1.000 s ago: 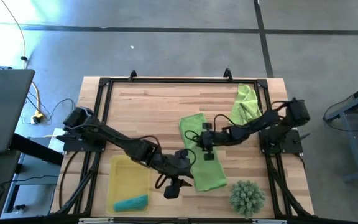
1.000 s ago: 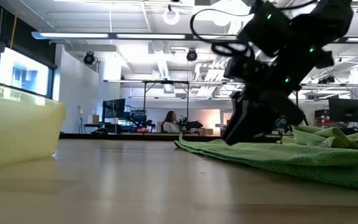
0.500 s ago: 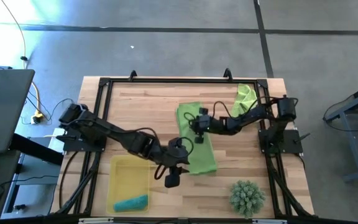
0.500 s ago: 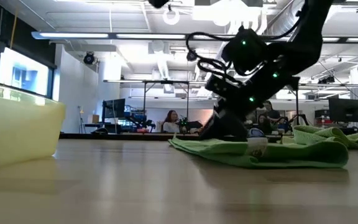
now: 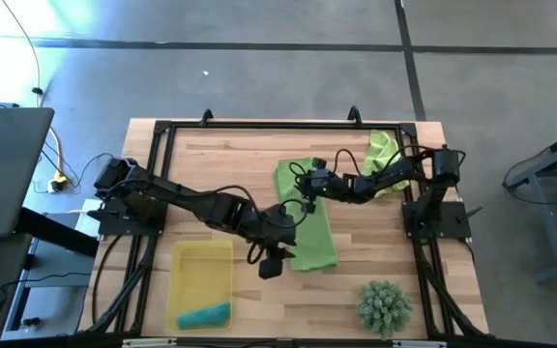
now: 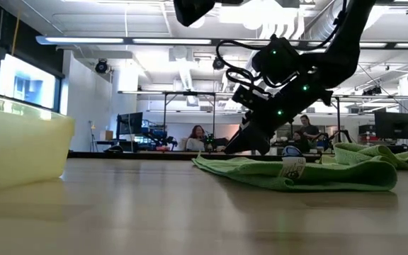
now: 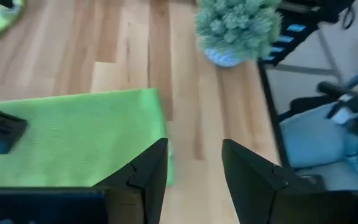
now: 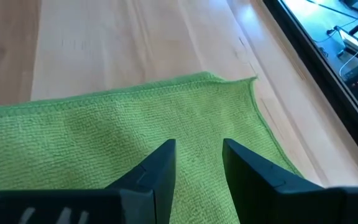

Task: Roll microfiber towels into tight, uniform cylinder then place into a basket
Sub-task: Roll the green microfiber towel

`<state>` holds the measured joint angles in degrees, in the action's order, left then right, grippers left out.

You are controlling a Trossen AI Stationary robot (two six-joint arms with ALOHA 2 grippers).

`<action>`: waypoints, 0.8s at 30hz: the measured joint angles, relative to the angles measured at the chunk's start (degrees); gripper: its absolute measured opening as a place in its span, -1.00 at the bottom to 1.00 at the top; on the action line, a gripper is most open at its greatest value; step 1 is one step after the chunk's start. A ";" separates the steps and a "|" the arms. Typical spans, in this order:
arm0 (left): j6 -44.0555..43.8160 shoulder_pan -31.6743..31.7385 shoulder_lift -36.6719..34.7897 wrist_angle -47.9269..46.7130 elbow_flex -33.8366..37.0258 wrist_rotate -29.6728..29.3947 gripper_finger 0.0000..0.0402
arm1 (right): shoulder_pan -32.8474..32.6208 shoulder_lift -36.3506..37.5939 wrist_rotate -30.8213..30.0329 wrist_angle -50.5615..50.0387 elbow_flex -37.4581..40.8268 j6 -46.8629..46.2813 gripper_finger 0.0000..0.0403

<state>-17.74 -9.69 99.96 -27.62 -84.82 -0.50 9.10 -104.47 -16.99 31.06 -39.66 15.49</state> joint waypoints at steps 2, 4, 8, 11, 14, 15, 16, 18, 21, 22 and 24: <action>1.77 0.24 0.00 -0.83 0.00 -2.20 -0.29 | 0.00 0.00 0.00 -0.27 0.00 0.00 -0.38; 2.32 0.65 0.00 -1.94 0.00 -4.24 -0.29 | -0.02 0.00 0.00 -0.31 0.00 0.00 -0.38; 0.12 1.57 0.02 -2.01 1.82 -7.34 -0.29 | -0.02 0.00 0.02 -0.34 0.00 0.00 -0.38; -1.90 1.70 0.44 1.40 5.20 -7.84 -0.29 | -0.02 0.00 0.02 -0.41 0.00 0.00 -0.38; -2.51 1.55 2.07 8.64 9.33 -7.92 -0.29 | -0.02 0.00 0.02 -0.54 0.00 0.00 -0.38; -2.47 1.50 2.81 11.71 10.53 -7.92 -0.29 | -0.02 0.04 0.02 -0.61 0.00 0.01 -0.38; -2.06 1.40 3.60 15.52 11.60 -7.91 -0.29 | -0.02 0.04 0.02 -0.71 -0.01 0.00 -0.38; -1.75 1.26 5.10 21.10 13.28 -7.84 -0.29 | -0.02 0.05 0.05 -0.77 -0.01 0.01 -0.38; -1.85 1.26 8.31 26.62 14.67 -7.80 -0.29 | -0.02 0.07 0.33 -1.34 -0.02 0.02 -0.38; -2.03 1.20 9.27 27.44 14.80 -7.81 -0.29 | -0.02 0.09 0.37 -1.39 -0.02 0.01 -0.38; -2.13 1.15 11.05 29.57 14.69 -7.78 -0.29 | -0.02 0.09 0.37 -1.65 -0.02 0.00 -0.38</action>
<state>-19.87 -8.54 111.02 1.95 -70.13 -8.27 9.08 -104.38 -16.62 29.41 -39.68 15.49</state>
